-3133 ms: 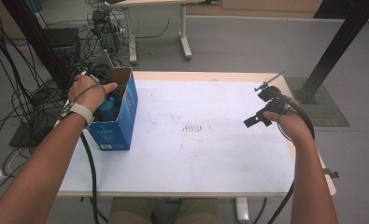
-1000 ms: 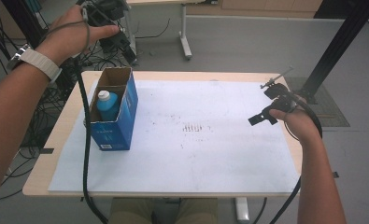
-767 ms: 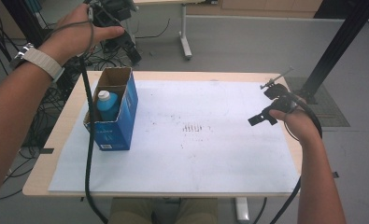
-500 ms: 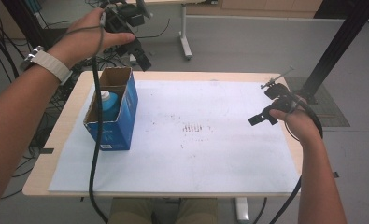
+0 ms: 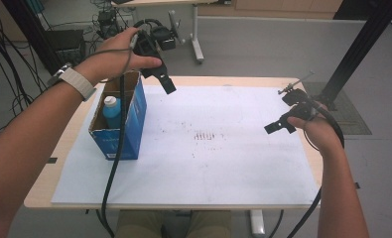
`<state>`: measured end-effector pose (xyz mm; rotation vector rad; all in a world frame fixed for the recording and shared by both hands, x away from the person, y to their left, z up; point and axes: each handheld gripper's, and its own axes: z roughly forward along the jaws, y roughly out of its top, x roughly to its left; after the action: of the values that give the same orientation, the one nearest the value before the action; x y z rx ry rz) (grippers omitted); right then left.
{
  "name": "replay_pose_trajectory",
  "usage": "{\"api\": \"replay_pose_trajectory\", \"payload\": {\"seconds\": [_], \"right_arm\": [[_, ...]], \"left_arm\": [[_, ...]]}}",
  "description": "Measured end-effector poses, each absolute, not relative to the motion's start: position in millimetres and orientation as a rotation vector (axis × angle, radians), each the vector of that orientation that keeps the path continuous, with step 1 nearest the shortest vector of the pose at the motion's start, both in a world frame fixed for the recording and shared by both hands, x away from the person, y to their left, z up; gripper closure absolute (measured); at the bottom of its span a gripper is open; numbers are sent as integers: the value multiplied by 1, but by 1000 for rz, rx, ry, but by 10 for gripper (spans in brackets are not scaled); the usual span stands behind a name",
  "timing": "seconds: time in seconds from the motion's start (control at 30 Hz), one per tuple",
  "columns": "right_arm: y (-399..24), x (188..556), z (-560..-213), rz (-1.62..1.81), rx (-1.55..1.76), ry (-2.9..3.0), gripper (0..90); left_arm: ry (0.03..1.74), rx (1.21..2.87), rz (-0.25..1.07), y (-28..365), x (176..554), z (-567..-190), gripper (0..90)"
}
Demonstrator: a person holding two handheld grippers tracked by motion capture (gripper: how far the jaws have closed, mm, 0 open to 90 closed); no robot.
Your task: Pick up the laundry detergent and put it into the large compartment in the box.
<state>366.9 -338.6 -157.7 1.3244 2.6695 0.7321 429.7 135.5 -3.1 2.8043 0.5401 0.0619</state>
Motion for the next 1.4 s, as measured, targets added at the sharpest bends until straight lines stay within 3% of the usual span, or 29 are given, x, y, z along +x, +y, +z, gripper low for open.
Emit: {"api": "replay_pose_trajectory", "payload": {"seconds": [0.73, 1.4], "right_arm": [[-327, 370, -153, 729, 1297, 2680, 71], [-322, 373, -153, 729, 1299, 2685, 70]], "left_arm": [[472, 2831, 8, 114, 447, -58, 83], [470, 2825, 5, 114, 448, -61, 81]]}}
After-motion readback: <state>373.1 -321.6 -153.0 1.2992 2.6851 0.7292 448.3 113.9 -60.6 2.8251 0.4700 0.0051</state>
